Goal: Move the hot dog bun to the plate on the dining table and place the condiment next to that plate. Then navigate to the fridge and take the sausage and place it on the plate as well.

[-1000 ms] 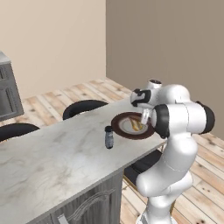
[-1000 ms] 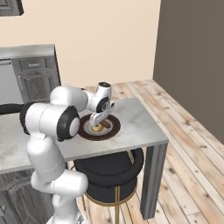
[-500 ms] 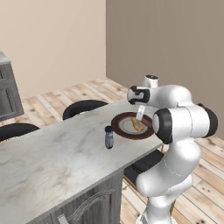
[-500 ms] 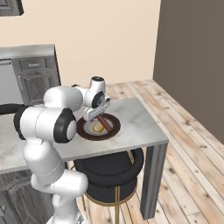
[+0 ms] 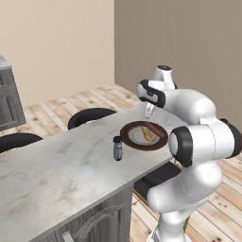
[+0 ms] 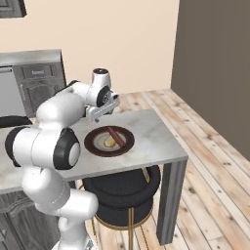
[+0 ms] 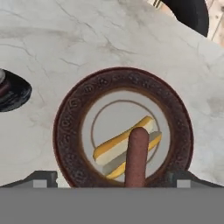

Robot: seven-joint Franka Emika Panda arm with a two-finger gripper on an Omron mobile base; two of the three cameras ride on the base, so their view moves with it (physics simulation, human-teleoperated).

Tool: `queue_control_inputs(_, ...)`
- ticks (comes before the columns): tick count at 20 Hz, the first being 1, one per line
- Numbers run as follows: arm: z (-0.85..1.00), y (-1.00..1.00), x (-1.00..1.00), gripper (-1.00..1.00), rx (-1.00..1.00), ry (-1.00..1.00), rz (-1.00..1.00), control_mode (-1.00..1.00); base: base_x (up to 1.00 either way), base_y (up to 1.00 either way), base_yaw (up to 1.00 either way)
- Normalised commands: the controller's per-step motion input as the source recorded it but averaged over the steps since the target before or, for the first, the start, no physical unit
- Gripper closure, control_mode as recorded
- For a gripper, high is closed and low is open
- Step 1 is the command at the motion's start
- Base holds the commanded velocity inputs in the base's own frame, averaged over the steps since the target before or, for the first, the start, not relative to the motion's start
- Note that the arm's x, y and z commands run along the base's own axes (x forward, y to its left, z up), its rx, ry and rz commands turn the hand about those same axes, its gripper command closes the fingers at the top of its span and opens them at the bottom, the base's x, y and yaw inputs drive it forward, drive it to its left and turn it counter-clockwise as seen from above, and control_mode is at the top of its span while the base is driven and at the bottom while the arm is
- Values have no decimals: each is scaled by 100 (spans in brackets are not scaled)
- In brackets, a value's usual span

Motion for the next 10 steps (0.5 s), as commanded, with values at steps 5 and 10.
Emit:
queue_control_inputs(5,57,-13,-48,-100,3,-14,-7,-100,0,0,0)
queue_control_inputs(10,21,-7,-72,-100,10,-14,-23,-100,0,0,0)
